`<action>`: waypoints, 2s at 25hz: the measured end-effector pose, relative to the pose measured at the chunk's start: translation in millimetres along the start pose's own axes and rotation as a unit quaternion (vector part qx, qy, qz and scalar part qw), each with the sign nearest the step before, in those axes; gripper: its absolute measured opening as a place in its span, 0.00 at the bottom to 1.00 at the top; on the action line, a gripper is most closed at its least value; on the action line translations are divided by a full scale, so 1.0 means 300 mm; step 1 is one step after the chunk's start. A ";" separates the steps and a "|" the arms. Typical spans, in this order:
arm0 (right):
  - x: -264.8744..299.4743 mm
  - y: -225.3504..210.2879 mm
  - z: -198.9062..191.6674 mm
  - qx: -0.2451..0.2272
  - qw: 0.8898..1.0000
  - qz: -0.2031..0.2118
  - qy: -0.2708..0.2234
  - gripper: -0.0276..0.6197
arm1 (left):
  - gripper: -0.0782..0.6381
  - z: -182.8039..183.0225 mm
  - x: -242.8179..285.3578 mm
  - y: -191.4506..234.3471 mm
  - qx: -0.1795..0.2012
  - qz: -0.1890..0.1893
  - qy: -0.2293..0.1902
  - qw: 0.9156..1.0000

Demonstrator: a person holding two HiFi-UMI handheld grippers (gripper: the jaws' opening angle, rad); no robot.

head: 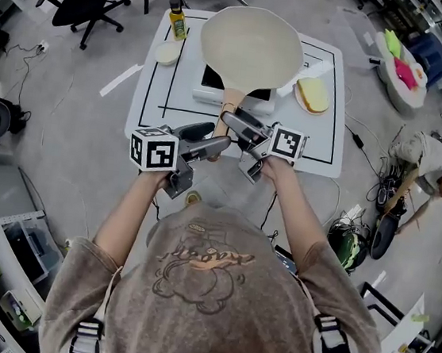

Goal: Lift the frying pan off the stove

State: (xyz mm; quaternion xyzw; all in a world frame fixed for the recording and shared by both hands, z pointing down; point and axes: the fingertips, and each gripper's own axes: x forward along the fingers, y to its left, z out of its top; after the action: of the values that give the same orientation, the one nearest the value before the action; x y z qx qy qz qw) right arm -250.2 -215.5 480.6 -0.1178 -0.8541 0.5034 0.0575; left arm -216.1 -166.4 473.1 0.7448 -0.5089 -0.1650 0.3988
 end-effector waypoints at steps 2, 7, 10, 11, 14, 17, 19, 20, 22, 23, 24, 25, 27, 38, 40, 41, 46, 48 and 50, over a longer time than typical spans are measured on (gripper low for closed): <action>0.007 -0.017 0.004 0.009 1.000 -0.002 0.001 0.80 | 0.56 -0.009 0.015 0.000 -0.007 -0.007 0.012 1.000; 0.047 0.010 0.008 0.005 0.999 0.031 0.016 0.65 | 0.47 -0.031 0.047 -0.023 -0.028 -0.036 0.035 0.998; 0.065 0.009 -0.001 0.011 0.999 0.039 0.023 0.57 | 0.43 -0.035 0.051 -0.010 -0.042 -0.037 0.038 0.998; 0.069 0.008 -0.004 0.013 0.999 0.040 0.024 0.55 | 0.40 -0.035 0.052 -0.003 -0.049 -0.036 0.038 0.997; 0.082 0.005 -0.012 0.017 0.999 0.043 0.028 0.49 | 0.36 -0.036 0.050 0.010 -0.061 -0.036 0.041 0.997; 0.093 0.013 -0.013 0.024 0.998 0.053 0.027 0.42 | 0.36 -0.035 0.052 0.013 -0.065 -0.038 0.047 0.996; 0.094 0.016 -0.014 0.031 0.998 0.057 0.025 0.40 | 0.37 -0.039 0.051 0.013 -0.075 -0.039 0.050 0.995; 0.093 0.015 -0.016 0.036 0.997 0.058 0.023 0.39 | 0.36 -0.041 0.050 0.013 -0.083 -0.040 0.051 0.994; 0.090 0.011 -0.018 0.046 0.997 0.056 0.020 0.37 | 0.35 -0.042 0.049 0.013 -0.093 -0.042 0.053 0.993; 0.090 0.009 -0.016 0.049 0.997 0.054 0.018 0.37 | 0.35 -0.042 0.049 0.014 -0.094 -0.042 0.054 0.993; 0.089 0.007 -0.014 0.053 0.997 0.053 0.015 0.37 | 0.35 -0.041 0.050 0.014 -0.093 -0.041 0.056 0.993; 0.089 0.005 -0.012 0.057 0.997 0.052 0.012 0.37 | 0.35 -0.040 0.051 0.015 -0.092 -0.041 0.058 0.993; 0.089 0.005 -0.012 0.063 0.997 0.052 0.009 0.36 | 0.35 -0.038 0.051 0.012 -0.092 -0.043 0.057 0.993; 0.095 0.019 -0.009 0.051 0.998 0.041 0.022 0.34 | 0.33 -0.022 0.045 0.003 -0.111 -0.054 0.017 0.992; 0.095 0.023 -0.010 0.044 0.998 0.041 0.028 0.34 | 0.33 -0.020 0.040 0.003 -0.105 -0.054 0.015 0.993; 0.095 0.028 -0.009 0.042 0.998 0.041 0.031 0.34 | 0.33 -0.017 0.038 0.001 -0.102 -0.055 0.013 0.993; 0.094 0.052 -0.009 0.036 0.998 0.037 0.036 0.35 | 0.33 -0.013 0.032 -0.022 -0.118 -0.070 0.008 0.991; 0.090 0.056 -0.017 0.036 0.998 0.030 0.040 0.35 | 0.33 -0.017 0.028 -0.031 -0.124 -0.076 0.004 0.989; 0.079 0.062 -0.026 0.038 0.998 0.025 0.042 0.35 | 0.33 -0.026 0.024 -0.040 -0.128 -0.080 0.001 0.989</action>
State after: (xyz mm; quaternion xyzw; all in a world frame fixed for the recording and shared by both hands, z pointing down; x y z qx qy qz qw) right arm -268.8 -193.9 467.6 -0.1574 -0.8282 0.5311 0.0853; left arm -200.5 -167.6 469.9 0.7264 -0.4220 -0.2597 0.4763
